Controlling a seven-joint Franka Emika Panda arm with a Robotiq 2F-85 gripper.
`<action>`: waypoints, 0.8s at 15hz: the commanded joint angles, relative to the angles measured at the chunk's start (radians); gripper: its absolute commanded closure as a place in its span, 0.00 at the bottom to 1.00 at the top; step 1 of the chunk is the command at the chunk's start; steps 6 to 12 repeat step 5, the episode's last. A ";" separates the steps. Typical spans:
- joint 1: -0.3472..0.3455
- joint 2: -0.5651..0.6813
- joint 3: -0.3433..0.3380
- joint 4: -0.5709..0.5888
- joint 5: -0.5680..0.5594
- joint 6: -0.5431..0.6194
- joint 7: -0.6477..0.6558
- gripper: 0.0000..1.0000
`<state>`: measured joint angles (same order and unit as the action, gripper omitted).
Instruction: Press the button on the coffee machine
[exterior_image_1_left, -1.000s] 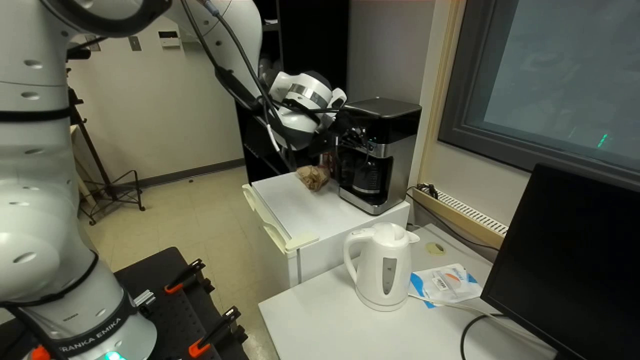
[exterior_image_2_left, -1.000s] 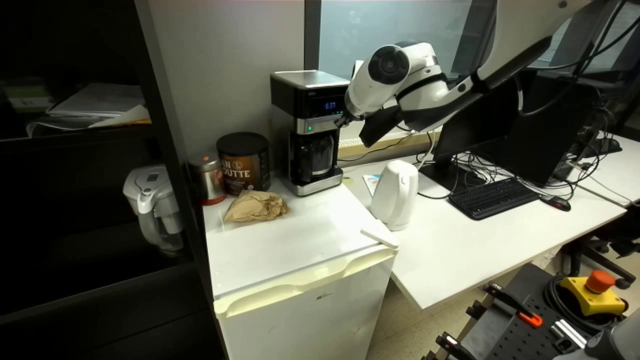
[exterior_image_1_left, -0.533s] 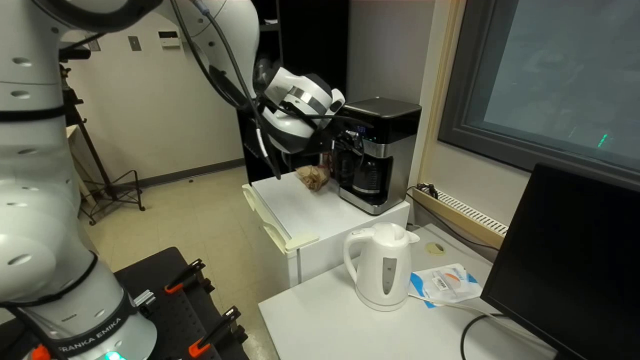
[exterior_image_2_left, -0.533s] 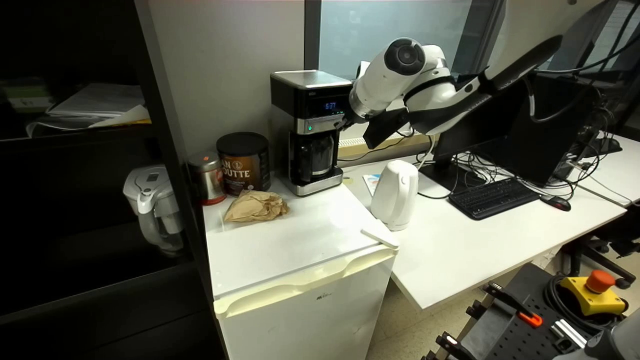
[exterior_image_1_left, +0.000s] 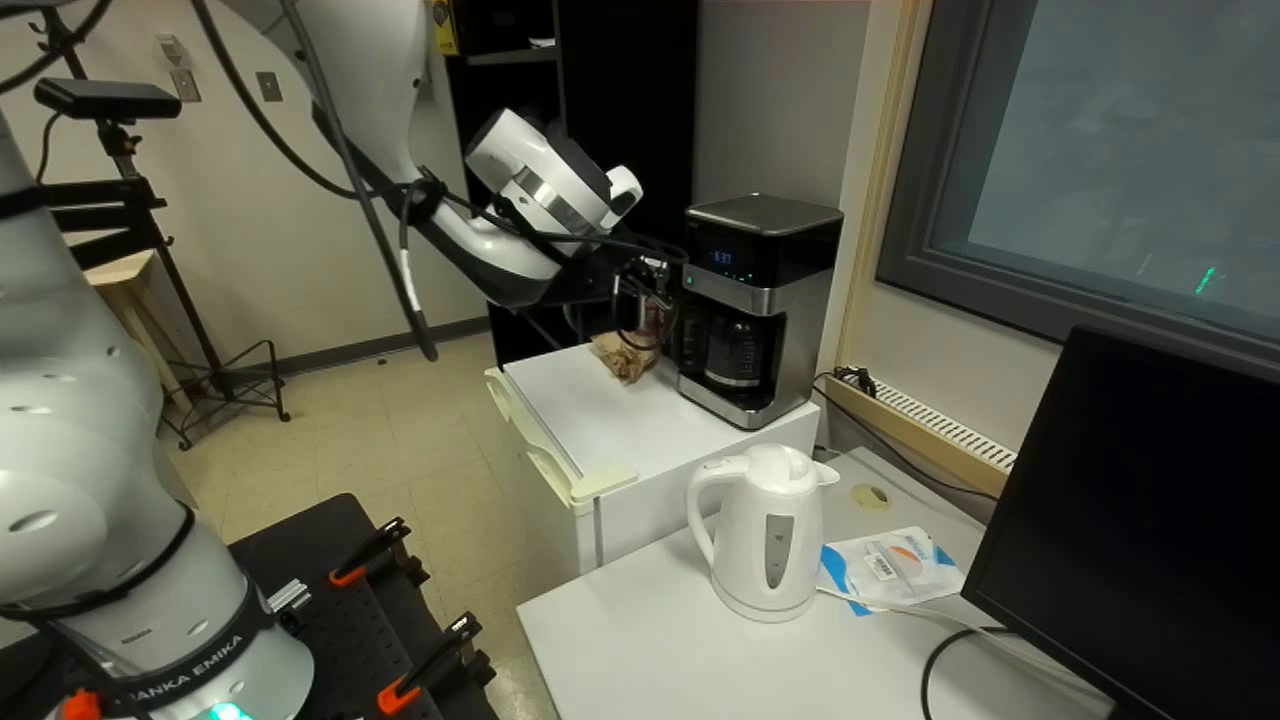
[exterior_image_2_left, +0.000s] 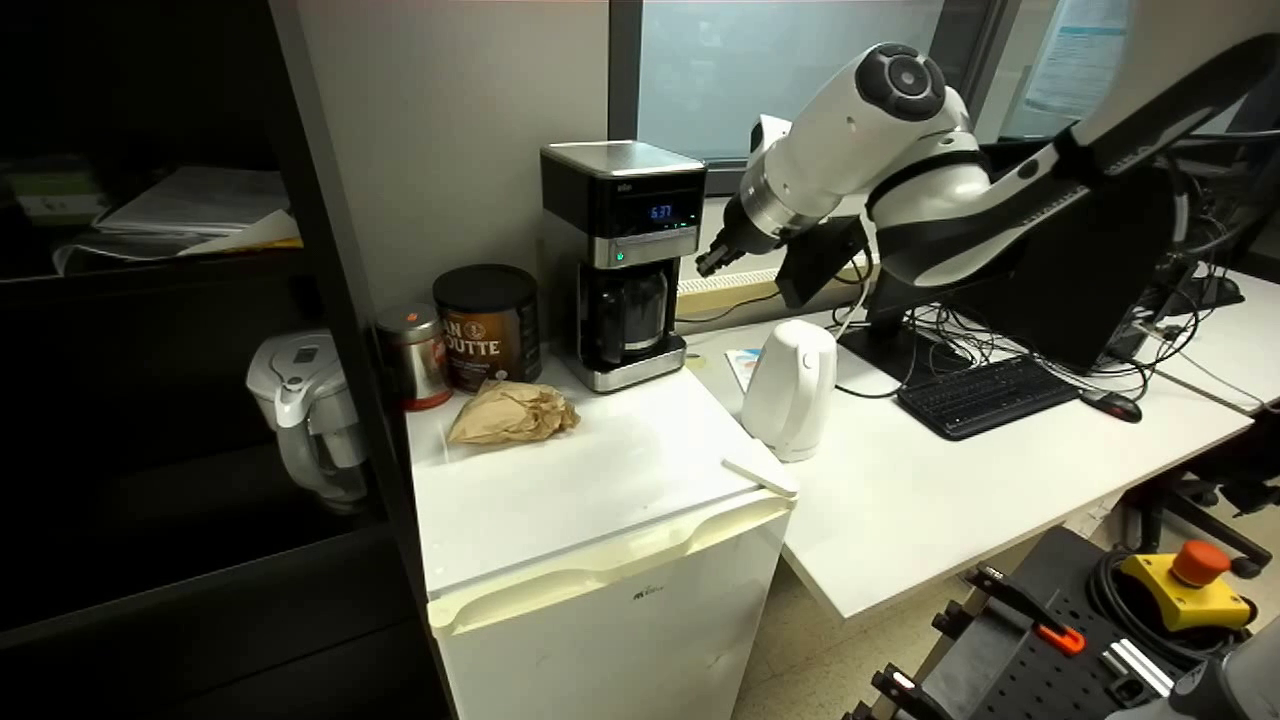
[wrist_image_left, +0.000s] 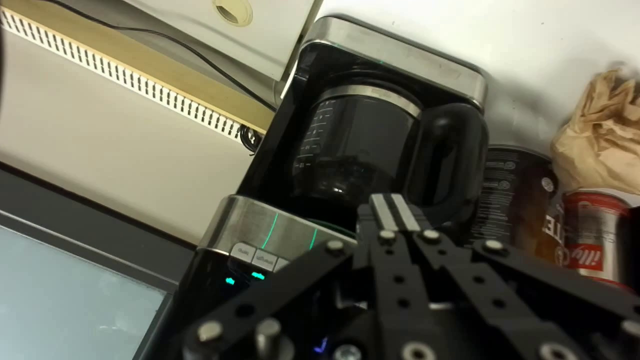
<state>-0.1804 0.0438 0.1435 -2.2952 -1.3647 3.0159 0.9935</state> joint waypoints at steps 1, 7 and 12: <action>0.002 -0.178 0.004 -0.175 0.068 0.038 -0.064 1.00; 0.032 -0.321 -0.004 -0.332 0.127 0.058 -0.094 1.00; 0.032 -0.321 -0.004 -0.332 0.127 0.058 -0.094 1.00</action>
